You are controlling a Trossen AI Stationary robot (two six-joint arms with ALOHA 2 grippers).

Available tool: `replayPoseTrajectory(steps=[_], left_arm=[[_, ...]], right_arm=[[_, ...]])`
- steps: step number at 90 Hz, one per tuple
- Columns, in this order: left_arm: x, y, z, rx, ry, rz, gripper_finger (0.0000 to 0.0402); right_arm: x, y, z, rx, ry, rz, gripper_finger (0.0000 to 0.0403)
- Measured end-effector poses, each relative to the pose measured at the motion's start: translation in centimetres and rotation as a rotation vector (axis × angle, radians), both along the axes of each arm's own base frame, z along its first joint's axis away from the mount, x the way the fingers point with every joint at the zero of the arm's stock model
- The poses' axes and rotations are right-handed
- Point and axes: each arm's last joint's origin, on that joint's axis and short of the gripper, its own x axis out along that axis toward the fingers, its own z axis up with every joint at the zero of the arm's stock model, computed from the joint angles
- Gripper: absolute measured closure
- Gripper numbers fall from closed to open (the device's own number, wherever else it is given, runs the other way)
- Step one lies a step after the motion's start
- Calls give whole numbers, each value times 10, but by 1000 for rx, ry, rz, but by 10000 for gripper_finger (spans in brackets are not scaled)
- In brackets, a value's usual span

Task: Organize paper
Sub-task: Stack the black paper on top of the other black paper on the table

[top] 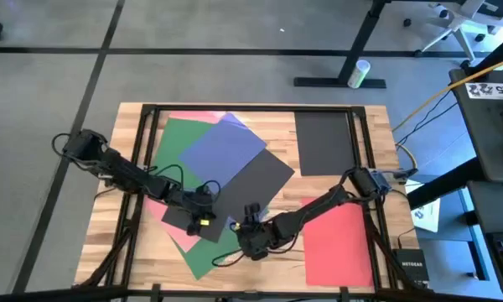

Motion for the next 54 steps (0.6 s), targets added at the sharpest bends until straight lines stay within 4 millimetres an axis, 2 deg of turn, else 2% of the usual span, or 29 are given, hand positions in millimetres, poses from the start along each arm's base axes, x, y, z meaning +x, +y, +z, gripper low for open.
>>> replayPoseTrajectory(steps=[17, 54], left_arm=[[0, 0, 0, -2, 0, 2, 402], [0, 0, 0, 1, 0, 0, 402]], right_arm=[[-2, -2, -6, 3, -5, -4, 264], [2, 0, -5, 30, -48, -6, 264]])
